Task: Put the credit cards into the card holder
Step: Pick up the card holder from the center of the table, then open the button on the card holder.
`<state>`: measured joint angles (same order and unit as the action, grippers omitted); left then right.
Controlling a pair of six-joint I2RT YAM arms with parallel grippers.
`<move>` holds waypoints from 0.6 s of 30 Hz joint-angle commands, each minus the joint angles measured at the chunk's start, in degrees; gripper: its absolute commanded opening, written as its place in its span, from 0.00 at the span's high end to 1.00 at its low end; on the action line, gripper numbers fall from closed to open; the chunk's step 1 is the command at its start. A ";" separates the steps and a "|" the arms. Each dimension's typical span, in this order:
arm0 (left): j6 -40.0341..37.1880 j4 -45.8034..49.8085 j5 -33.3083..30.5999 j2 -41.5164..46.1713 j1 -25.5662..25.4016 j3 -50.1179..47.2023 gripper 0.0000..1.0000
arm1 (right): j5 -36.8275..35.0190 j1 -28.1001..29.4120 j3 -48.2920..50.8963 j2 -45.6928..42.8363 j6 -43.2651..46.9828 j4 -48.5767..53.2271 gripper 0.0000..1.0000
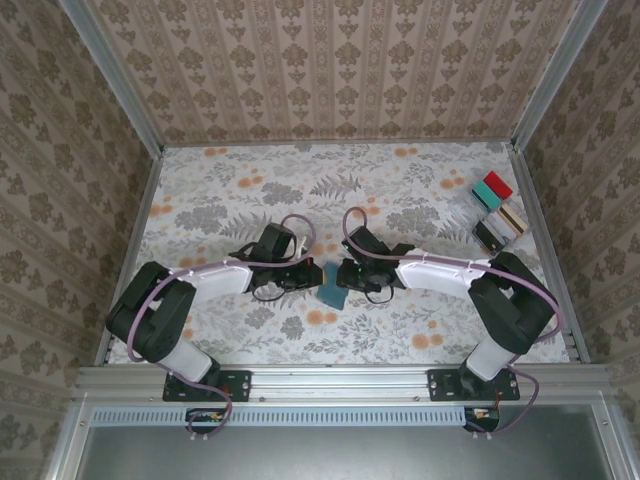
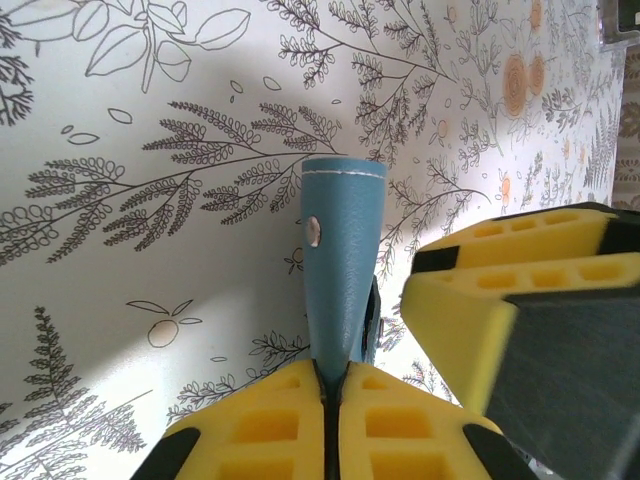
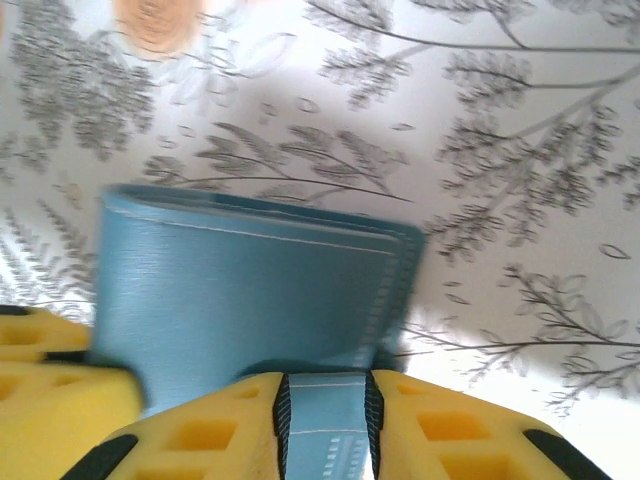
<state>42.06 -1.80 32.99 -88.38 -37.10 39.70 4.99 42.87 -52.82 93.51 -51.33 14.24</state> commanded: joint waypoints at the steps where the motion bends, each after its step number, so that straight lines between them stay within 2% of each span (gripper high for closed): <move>1: 0.17 -0.65 -0.65 1.46 -0.41 -0.77 0.91 | -2.19 1.58 -1.38 -1.42 -1.86 -0.08 0.69; 14: 1.23 -3.08 0.79 1.28 -0.43 -1.20 0.91 | -1.96 2.84 -2.24 4.11 -3.59 -3.00 0.57; 18: 1.74 -3.73 0.87 1.32 -0.38 -1.56 0.92 | -5.93 3.47 -5.14 6.80 -2.33 3.35 0.59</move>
<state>42.61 -3.36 32.14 -88.38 -37.10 38.63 3.20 45.71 -55.22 97.51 -54.04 13.74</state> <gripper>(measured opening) 0.088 0.416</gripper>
